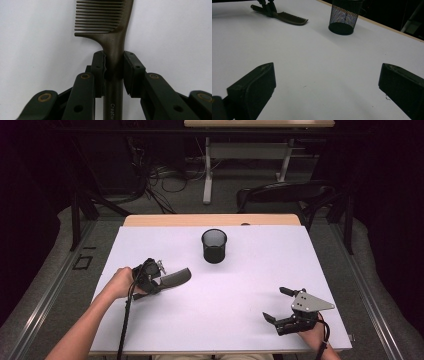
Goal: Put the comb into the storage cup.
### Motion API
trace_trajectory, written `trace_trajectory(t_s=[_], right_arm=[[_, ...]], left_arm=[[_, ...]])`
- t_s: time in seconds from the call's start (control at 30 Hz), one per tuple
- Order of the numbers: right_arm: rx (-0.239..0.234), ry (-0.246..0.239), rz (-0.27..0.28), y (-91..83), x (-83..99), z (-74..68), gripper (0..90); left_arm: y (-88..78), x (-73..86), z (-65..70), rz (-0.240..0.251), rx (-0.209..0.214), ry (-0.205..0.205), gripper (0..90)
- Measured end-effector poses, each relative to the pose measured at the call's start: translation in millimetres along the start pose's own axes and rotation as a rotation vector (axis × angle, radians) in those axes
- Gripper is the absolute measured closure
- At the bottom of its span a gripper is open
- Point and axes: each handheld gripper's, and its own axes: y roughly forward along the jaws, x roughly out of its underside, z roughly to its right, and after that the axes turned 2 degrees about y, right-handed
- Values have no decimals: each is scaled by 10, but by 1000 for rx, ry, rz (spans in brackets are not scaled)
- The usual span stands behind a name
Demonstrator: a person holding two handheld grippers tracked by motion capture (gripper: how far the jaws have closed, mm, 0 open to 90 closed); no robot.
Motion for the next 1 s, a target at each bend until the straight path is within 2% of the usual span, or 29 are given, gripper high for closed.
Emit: trace_trajectory(t_s=[0.47,1.0], right_arm=[[2,-1,0,2,-1,-1,6],[4,1,2,2,-1,-2,7]], left_arm=[[-159,98,55,133,0,-52,726],[-251,223,64,302,-36,-169,725]])
